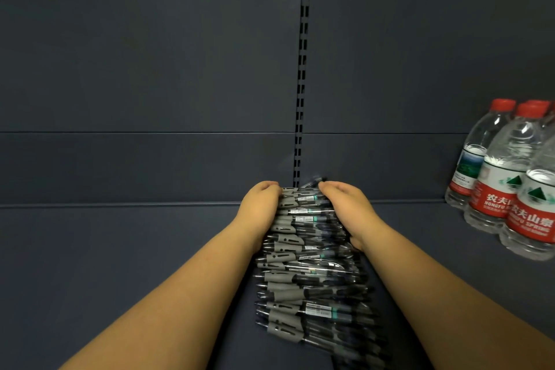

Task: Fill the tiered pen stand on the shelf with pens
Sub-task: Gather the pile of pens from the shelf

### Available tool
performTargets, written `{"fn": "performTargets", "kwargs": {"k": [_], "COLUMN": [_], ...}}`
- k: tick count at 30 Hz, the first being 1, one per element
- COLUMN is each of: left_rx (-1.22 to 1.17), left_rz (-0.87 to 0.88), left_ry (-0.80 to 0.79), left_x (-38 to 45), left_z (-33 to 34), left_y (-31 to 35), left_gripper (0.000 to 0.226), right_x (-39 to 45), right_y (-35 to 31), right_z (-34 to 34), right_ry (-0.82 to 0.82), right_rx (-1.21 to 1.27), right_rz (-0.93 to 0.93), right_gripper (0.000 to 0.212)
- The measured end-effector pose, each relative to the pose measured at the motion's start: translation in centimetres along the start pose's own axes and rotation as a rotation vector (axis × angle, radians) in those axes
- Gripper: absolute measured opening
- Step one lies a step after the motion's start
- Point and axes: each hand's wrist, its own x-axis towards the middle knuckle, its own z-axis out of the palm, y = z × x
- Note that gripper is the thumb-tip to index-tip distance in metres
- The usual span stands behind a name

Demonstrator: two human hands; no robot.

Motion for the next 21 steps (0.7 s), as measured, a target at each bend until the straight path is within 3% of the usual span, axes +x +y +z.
{"fn": "performTargets", "kwargs": {"k": [8,13,21], "left_rx": [-0.092,-0.064,0.033], "left_rz": [-0.044,-0.050,-0.019], "left_ry": [-0.027,-0.031,-0.019], "left_x": [-0.6,-0.8,-0.8], "left_z": [-0.2,-0.2,-0.3], "left_y": [0.5,0.5,0.3], "left_gripper": [0.011,0.008,0.017], "right_x": [-0.4,0.0,0.7], "right_y": [-0.1,-0.3,0.2], "right_z": [0.1,0.2,0.2], "right_ry": [0.001,-0.007,-0.001], "right_rx": [-0.038,-0.049,0.079], "right_rz": [-0.043,-0.003,0.026], "right_gripper": [0.026,0.064,0.052]}}
